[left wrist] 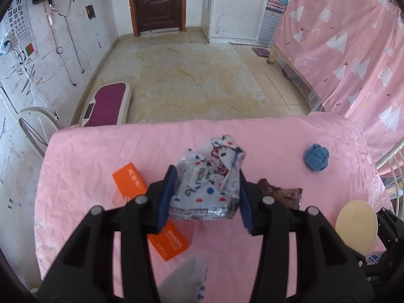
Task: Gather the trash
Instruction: 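Grasp the white printed wrapper with the left gripper while the right gripper grasps the cream brush, then carry the wrapper and brush to the orange bin while both grippers open to drop them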
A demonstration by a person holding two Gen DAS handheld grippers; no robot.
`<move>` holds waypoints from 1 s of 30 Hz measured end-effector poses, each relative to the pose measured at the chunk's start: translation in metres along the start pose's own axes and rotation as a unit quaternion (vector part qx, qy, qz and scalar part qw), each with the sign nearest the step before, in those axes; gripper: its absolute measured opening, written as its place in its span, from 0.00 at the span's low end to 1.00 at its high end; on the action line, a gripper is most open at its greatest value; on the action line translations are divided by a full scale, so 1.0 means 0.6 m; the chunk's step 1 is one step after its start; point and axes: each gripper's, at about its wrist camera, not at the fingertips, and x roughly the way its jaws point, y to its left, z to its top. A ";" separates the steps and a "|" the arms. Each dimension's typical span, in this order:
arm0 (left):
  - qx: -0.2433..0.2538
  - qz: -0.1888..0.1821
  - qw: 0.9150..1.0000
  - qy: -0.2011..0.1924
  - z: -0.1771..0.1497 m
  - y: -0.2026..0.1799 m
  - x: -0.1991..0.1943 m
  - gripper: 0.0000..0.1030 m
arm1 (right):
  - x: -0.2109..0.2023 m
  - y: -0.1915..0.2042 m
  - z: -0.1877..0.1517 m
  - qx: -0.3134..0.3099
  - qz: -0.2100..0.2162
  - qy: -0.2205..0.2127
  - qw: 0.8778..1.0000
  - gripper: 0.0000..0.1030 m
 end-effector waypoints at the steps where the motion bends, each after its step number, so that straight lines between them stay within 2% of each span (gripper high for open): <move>1: 0.000 0.000 1.000 -0.001 0.001 -0.003 -0.003 0.42 | -0.006 -0.005 -0.002 0.003 -0.001 -0.004 1.000 0.43; 9: 0.020 0.016 0.999 -0.022 -0.004 -0.047 -0.034 0.42 | -0.067 -0.052 -0.032 0.044 -0.006 -0.042 0.998 0.43; 18: 0.057 0.012 0.998 -0.036 -0.011 -0.123 -0.060 0.42 | -0.130 -0.117 -0.074 0.076 -0.014 -0.068 0.995 0.43; 30: 0.114 -0.037 0.992 -0.043 -0.031 -0.279 -0.080 0.43 | -0.229 -0.212 -0.129 0.122 -0.059 -0.110 0.985 0.43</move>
